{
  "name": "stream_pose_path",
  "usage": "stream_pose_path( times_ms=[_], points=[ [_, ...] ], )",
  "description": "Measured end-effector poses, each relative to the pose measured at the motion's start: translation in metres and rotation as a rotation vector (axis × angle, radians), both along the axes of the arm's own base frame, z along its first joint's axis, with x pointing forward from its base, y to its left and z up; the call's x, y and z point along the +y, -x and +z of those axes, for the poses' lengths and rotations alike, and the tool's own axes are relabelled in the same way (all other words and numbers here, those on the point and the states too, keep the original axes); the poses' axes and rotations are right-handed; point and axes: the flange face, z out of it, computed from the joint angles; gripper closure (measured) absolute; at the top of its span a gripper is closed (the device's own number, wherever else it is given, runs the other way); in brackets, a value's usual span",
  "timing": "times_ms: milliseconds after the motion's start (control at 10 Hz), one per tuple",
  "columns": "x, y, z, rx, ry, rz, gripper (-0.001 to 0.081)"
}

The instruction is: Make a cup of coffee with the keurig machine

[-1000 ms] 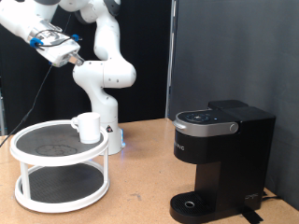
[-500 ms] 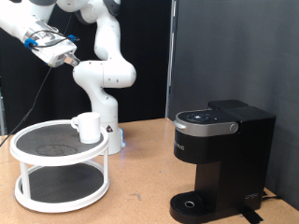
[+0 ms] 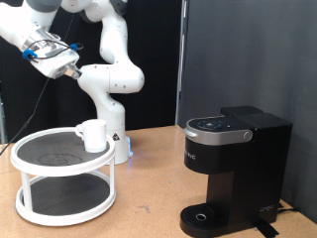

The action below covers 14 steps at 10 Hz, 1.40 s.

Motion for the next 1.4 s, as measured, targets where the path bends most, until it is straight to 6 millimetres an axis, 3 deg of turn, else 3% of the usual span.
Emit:
stream_pose_path(
  times_ms=[600, 700, 800, 900, 1000, 1200, 1300, 1400],
  points=[
    [-0.007, -0.011, -0.042, 0.036, 0.046, -0.054, 0.0806],
    [-0.007, -0.012, -0.048, 0.039, 0.049, -0.055, 0.0690],
    [-0.005, -0.012, -0.055, 0.040, 0.054, -0.057, 0.0690],
    [-0.004, -0.013, -0.061, 0.040, 0.061, -0.061, 0.0506],
    [-0.002, -0.013, -0.066, 0.039, 0.066, -0.062, 0.0506],
    [0.000, -0.012, -0.075, 0.037, 0.081, -0.073, 0.0186],
    [0.001, -0.012, -0.081, 0.036, 0.091, -0.084, 0.0186],
    [0.002, -0.012, -0.087, 0.038, 0.101, -0.096, 0.0107]
  ],
)
